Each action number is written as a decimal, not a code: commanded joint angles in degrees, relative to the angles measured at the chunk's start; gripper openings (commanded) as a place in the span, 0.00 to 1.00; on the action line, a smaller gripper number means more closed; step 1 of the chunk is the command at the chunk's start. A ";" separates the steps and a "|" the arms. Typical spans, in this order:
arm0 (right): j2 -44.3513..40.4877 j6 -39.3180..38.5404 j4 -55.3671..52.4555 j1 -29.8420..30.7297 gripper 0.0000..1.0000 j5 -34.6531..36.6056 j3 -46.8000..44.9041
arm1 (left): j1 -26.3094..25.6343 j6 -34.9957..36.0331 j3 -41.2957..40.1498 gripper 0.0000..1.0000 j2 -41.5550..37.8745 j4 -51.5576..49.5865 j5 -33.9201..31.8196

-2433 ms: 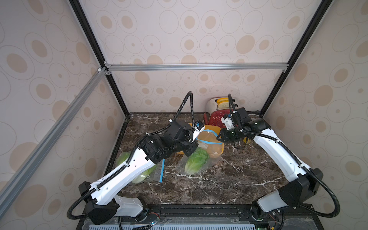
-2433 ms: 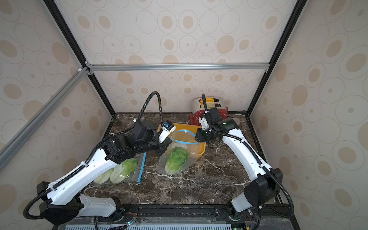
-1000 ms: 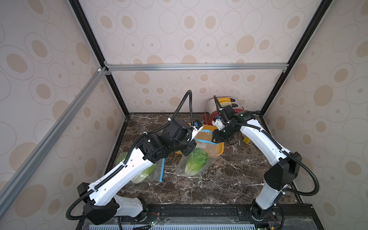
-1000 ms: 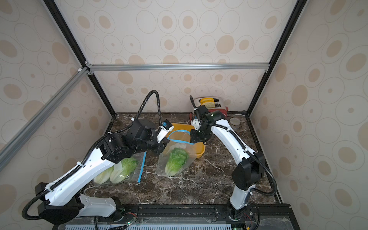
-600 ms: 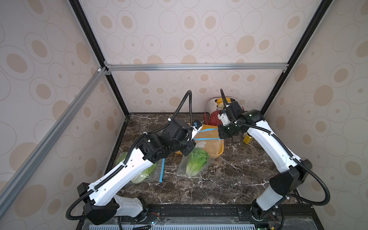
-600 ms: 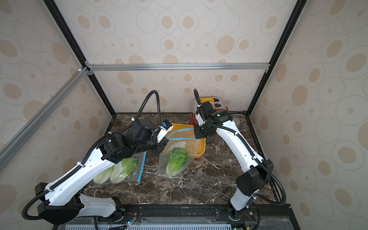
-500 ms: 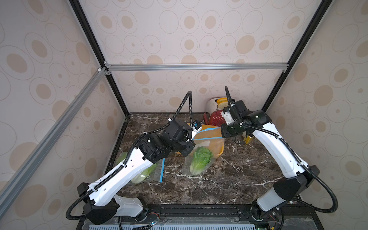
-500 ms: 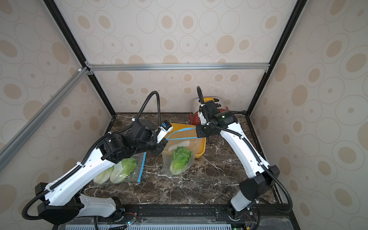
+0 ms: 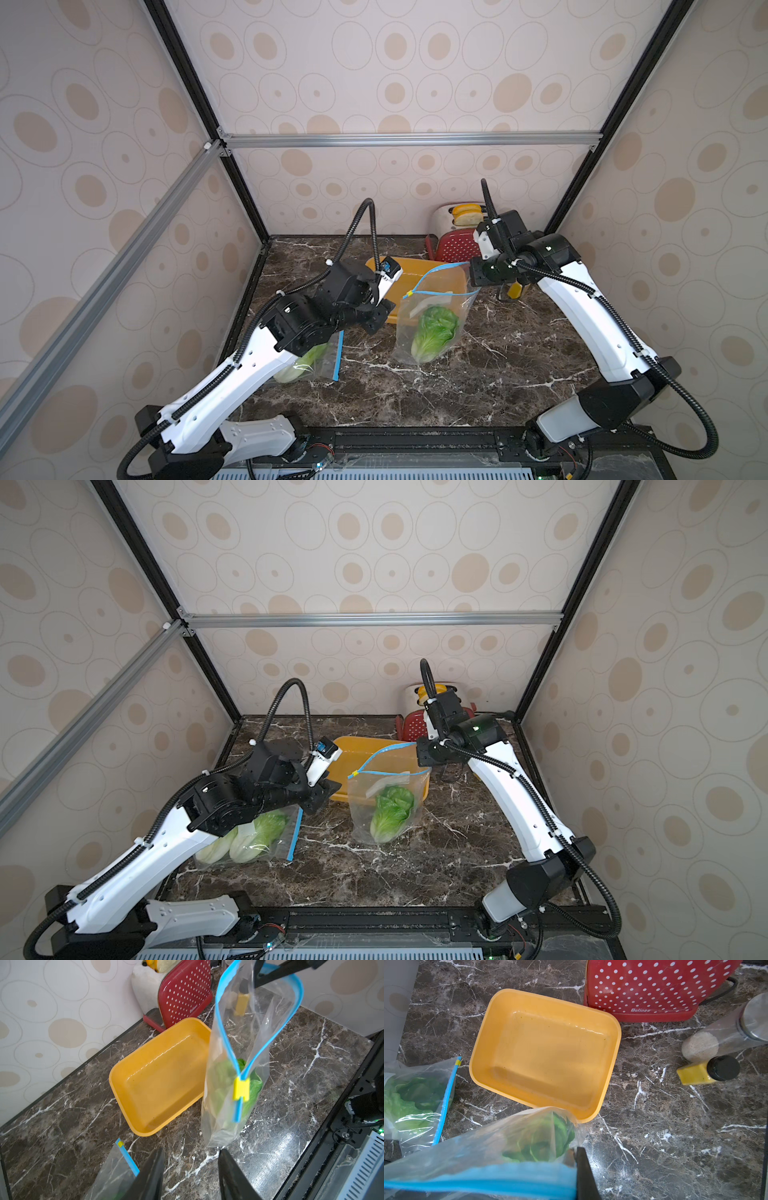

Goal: Put the chinese cabbages into a zipper bag and zip it
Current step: Pick up the zipper food storage bag at the center of the board.

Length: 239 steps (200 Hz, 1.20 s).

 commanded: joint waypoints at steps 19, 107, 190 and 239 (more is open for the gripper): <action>-2.03 1.49 0.93 -0.35 0.01 -2.62 -0.89 | 0.93 3.36 -8.28 0.50 -1.75 16.84 8.77; -3.65 0.67 2.15 -0.75 0.07 -2.59 -1.29 | 2.20 4.21 -11.63 0.07 0.79 26.45 14.87; -11.08 -16.61 12.22 -0.97 0.40 -28.97 -0.46 | 2.55 7.94 -5.29 0.00 0.54 17.08 19.37; -10.21 -31.24 16.78 1.66 0.49 -49.31 0.23 | 2.93 10.79 -0.23 0.00 1.52 11.44 24.52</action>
